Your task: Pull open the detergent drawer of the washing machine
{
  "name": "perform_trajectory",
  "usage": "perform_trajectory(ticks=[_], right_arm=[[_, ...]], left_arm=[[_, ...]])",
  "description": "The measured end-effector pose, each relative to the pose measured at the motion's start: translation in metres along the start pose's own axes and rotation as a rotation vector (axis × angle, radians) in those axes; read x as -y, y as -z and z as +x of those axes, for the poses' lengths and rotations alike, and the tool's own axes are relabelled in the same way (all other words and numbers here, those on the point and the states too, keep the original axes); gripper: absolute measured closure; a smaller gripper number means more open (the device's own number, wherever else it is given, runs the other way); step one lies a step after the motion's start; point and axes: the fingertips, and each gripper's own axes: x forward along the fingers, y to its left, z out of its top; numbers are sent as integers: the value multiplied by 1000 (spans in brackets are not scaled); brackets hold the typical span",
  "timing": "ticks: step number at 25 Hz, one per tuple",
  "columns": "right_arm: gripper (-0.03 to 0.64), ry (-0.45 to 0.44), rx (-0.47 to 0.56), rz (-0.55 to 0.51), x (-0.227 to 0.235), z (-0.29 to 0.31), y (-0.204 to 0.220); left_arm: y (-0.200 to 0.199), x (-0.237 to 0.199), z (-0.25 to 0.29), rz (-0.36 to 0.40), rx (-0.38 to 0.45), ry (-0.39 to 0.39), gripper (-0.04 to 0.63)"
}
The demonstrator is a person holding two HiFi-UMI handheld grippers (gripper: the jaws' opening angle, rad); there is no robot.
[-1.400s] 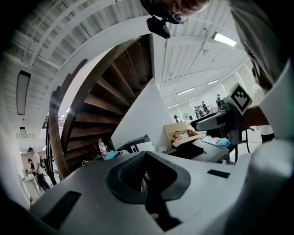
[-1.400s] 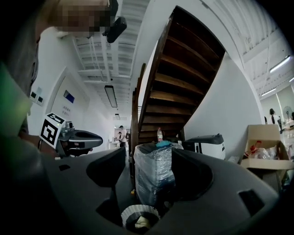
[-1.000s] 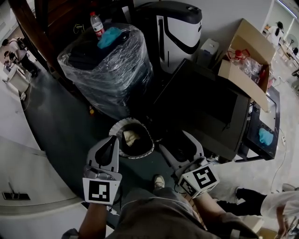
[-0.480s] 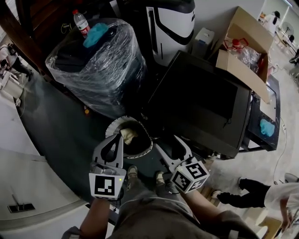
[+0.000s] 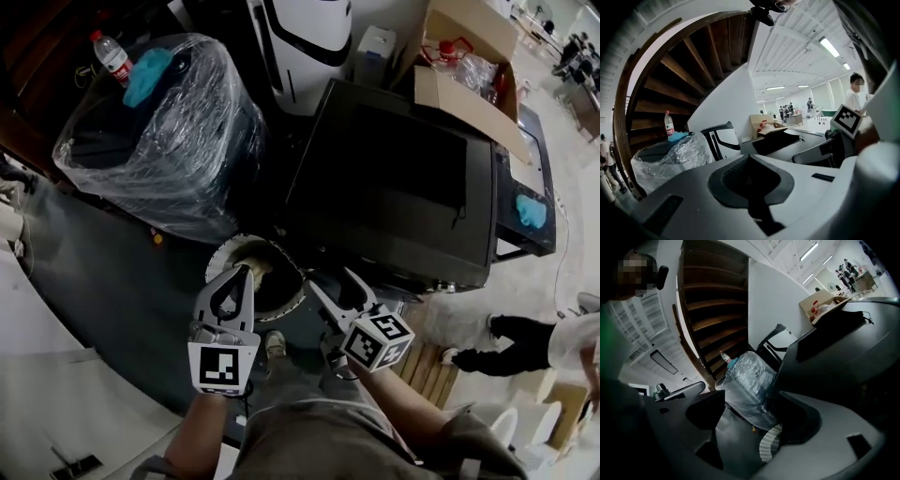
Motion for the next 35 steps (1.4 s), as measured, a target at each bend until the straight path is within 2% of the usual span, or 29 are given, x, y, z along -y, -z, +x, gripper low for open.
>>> perform_trajectory(ticks=[8, 13, 17, 21, 26, 30, 35], right_arm=[[264, 79, 112, 146, 16, 29, 28], [259, 116, 198, 240, 34, 44, 42], [256, 143, 301, 338, 53, 52, 47], [252, 151, 399, 401, 66, 59, 50], [245, 167, 489, 472, 85, 66, 52], [236, 176, 572, 557, 103, 65, 58], [224, 157, 662, 619, 118, 67, 60]], left_arm=[[34, -23, 28, -6, -23, 122, 580], [55, -28, 49, 25, -19, 187, 580], [66, -30, 60, 12, -13, 227, 580], [80, -32, 67, 39, -17, 269, 580], [94, -34, 75, -19, -18, 292, 580], [103, -34, 80, 3, -22, 318, 580], [116, -32, 83, -13, -30, 336, 580]])
